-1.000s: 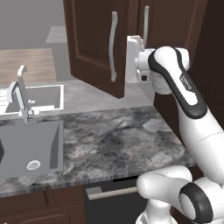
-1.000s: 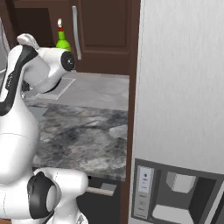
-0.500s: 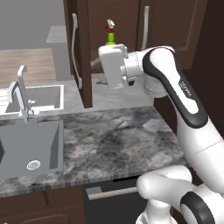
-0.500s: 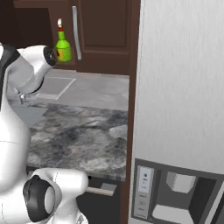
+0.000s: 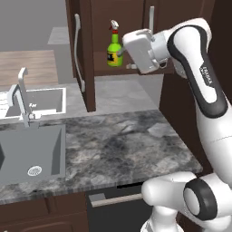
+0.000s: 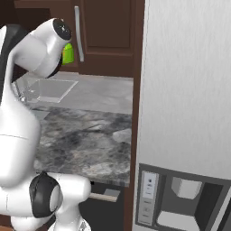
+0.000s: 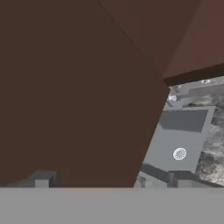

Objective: Open the cabinet. Pick the spray and place it next to the sink. Then close the cabinet.

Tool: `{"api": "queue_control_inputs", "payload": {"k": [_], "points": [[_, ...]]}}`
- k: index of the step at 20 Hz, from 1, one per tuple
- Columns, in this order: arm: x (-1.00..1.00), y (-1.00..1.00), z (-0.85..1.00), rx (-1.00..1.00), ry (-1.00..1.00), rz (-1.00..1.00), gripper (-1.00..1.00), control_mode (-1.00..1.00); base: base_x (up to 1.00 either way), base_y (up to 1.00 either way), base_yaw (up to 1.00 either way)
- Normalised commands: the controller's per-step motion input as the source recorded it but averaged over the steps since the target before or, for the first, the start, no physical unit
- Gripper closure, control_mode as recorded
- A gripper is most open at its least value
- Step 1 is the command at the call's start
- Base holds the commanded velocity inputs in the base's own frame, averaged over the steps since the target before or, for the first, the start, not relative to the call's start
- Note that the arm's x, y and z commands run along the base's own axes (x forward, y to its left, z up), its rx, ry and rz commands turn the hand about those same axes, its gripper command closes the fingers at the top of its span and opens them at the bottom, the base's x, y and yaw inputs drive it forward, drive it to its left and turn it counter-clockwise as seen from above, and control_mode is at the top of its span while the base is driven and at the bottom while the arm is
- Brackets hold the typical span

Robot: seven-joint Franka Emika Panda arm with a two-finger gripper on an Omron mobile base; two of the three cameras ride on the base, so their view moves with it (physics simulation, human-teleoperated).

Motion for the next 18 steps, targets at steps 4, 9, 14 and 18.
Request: {"api": "queue_control_inputs", "payload": {"k": [4, 9, 14, 18], "points": [[0.55, -0.54, 0.47, -0.5, -0.24, 0.0, -1.0, -1.0, 0.0, 0.0, 0.0], [0.22, 0.01, -0.26, -0.63, -0.33, -0.02, -1.0, -1.0, 0.0, 0.0, 0.0], [0.12, 0.2, -0.51, -0.39, -0.39, -0.17, -1.0, -1.0, 0.0, 0.0, 0.0], [0.43, 0.0, -0.58, -0.11, -0.24, -0.24, -1.0, -1.0, 0.0, 0.0, 0.0]]}}
